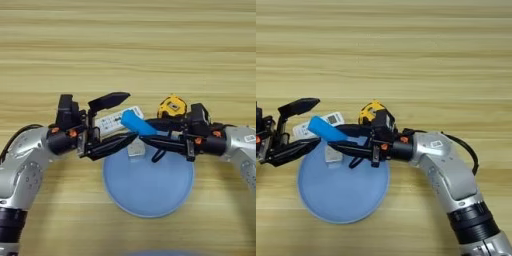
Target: Move the objects on the table
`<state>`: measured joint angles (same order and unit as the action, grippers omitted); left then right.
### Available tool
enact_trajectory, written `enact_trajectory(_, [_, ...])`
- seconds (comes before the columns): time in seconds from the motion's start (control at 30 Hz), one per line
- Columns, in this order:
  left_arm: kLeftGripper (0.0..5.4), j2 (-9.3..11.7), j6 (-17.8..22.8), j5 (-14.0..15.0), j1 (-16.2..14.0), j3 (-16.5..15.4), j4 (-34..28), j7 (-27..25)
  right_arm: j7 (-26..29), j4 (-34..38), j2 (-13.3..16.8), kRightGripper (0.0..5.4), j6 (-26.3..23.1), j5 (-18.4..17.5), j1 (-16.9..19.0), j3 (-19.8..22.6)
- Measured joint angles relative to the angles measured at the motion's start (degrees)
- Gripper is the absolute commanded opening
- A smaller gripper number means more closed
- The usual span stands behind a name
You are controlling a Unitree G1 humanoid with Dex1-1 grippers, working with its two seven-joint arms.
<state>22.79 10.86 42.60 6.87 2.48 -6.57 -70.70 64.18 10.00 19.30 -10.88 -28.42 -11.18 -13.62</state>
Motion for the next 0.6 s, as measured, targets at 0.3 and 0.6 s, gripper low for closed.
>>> enact_trajectory(0.3, [5.22, -0.83, -0.07, -1.79, 0.41, 0.85, 0.13, -1.05, -0.03, 1.22, -0.27, 1.42, -1.06, -0.72, 0.04, -0.62])
enact_trajectory(0.6, [4.31, -1.35, -0.17, -1.87, 0.41, 0.85, 0.12, -2.47, -0.06, 1.55, -0.6, 1.42, -1.24, -1.57, 0.04, -0.62])
